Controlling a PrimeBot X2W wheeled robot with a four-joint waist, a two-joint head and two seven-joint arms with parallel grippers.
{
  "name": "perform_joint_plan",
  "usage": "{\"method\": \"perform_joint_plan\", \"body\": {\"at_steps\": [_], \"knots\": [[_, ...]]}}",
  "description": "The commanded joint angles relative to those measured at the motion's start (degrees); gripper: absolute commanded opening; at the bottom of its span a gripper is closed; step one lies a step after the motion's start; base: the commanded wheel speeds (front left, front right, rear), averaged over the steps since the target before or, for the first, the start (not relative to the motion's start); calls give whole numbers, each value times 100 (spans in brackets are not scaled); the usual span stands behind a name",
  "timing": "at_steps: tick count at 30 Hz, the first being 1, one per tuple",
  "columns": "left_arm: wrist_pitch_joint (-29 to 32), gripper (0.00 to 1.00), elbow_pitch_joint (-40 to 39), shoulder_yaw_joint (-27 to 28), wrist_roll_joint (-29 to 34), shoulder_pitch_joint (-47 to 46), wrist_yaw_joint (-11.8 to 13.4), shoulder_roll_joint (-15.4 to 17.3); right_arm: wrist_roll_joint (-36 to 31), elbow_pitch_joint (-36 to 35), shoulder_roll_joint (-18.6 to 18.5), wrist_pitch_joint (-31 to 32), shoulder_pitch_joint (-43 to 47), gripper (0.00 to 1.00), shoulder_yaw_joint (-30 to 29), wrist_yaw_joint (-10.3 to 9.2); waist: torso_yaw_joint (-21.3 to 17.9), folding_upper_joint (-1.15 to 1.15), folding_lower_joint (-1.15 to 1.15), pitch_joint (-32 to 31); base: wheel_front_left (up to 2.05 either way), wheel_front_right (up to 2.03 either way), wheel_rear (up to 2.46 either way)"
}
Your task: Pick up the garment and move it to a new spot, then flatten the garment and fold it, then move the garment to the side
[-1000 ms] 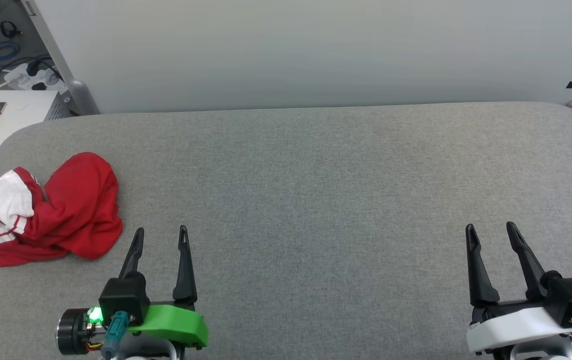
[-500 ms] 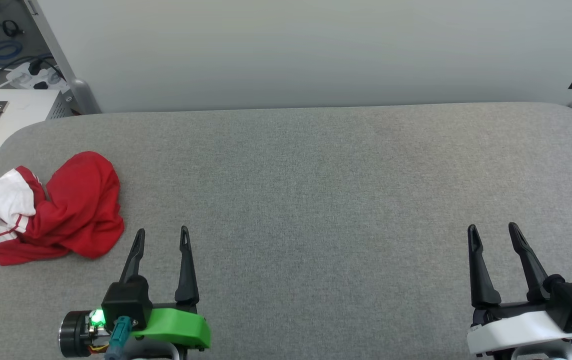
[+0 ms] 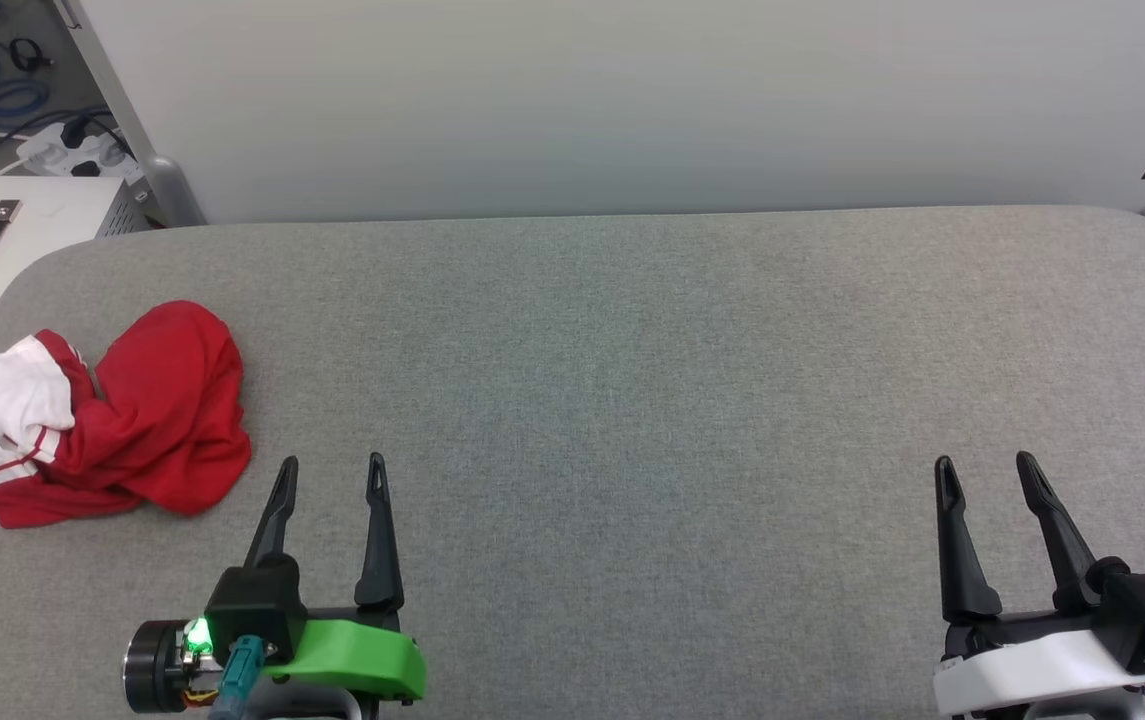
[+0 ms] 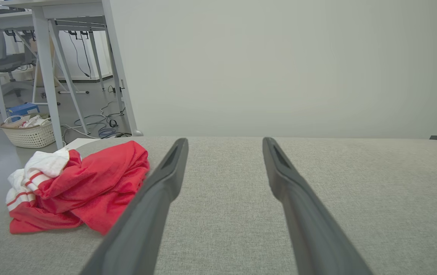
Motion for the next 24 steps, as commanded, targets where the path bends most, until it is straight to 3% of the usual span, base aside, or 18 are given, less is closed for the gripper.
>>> {"method": "perform_joint_plan", "body": {"at_steps": [1,16,24], "knots": [[-35,100,-11,3,-29,79,-33,-28,30,-16,12,-52,37,100,16,-4,1,0,0,0,0,0,0],[-35,100,60,9,-8,63,-37,-28,17,-1,12,-52,40,100,18,-4,37,0,0,17,0,0,0],[-35,100,74,58,15,27,3,-28,-21,-66,12,-52,3,100,34,-4,254,0,0,75,0,0,0]]}}
